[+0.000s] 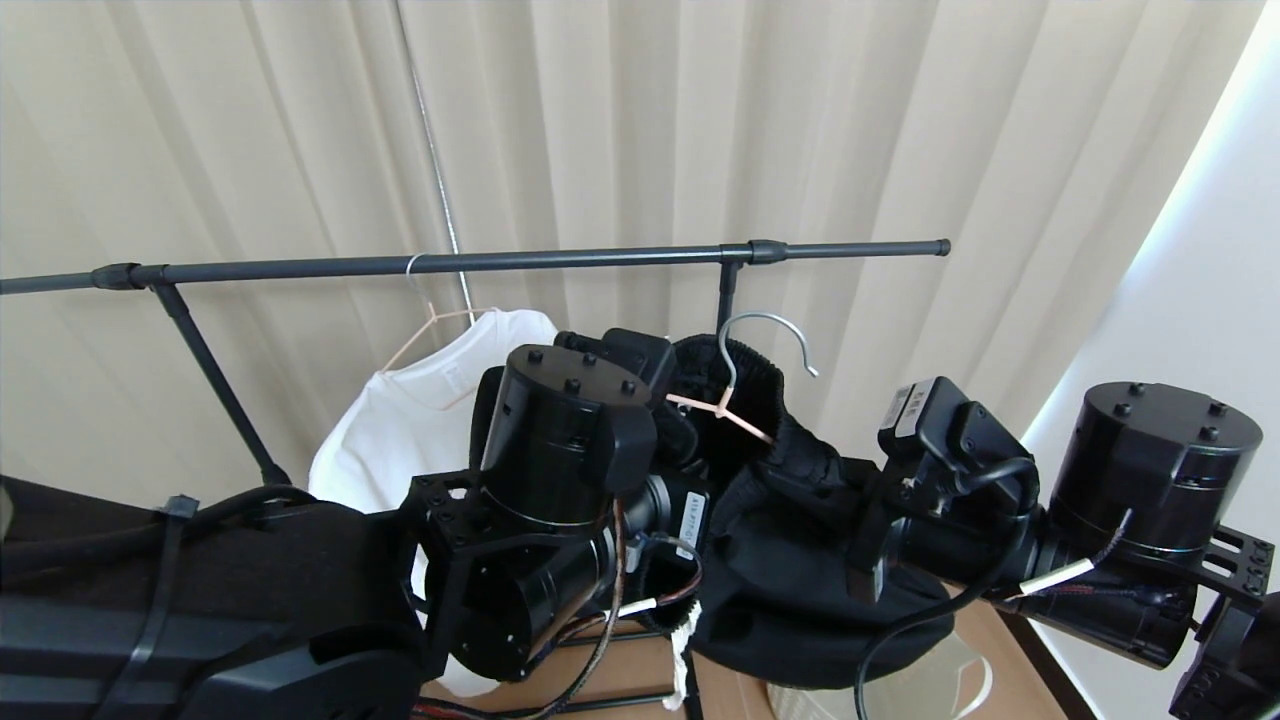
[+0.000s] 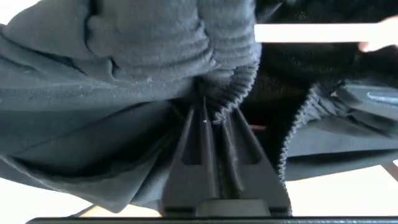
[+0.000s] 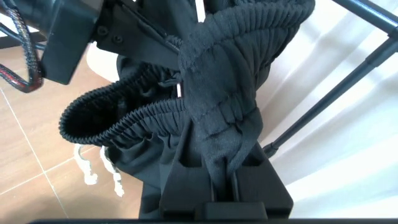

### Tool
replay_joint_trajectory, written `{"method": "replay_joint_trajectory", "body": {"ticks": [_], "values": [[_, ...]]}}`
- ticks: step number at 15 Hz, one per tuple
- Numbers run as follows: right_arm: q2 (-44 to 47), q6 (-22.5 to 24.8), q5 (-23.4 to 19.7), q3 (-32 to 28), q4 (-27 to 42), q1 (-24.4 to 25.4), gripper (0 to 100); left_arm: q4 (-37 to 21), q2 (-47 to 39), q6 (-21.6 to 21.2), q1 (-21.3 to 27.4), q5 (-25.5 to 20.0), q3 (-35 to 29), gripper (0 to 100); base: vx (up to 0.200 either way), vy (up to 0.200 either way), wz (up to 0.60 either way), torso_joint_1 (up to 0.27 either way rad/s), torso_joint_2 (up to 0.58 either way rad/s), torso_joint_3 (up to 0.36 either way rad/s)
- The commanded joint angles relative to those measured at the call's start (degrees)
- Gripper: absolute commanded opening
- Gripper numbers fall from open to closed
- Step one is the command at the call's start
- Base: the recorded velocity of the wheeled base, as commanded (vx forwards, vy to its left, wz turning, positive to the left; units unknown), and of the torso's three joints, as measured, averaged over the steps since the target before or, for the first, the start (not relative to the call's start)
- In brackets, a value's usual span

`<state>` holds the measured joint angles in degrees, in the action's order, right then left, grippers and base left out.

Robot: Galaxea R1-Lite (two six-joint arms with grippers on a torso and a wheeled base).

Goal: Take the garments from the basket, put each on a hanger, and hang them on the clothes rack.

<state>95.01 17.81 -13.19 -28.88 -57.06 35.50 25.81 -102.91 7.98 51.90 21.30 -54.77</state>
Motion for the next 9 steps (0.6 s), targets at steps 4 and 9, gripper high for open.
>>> {"method": "replay_joint_trajectory", "body": {"ticks": [4, 9], "values": [[0.35, -0.06, -0.08, -0.39, 0.02, -0.17, 0, -0.06, 7.55, -0.51, 3.39, 0.15, 5.73, 100, 0.000, 0.000, 0.00, 0.000, 0.00, 0.000], [1.67, -0.32, -0.52, -0.65, -0.06, -1.05, 0, -0.14, 15.55, -1.74, 3.48, 0.50, 12.58, 100, 0.000, 0.000, 0.00, 0.000, 0.00, 0.000]]}}
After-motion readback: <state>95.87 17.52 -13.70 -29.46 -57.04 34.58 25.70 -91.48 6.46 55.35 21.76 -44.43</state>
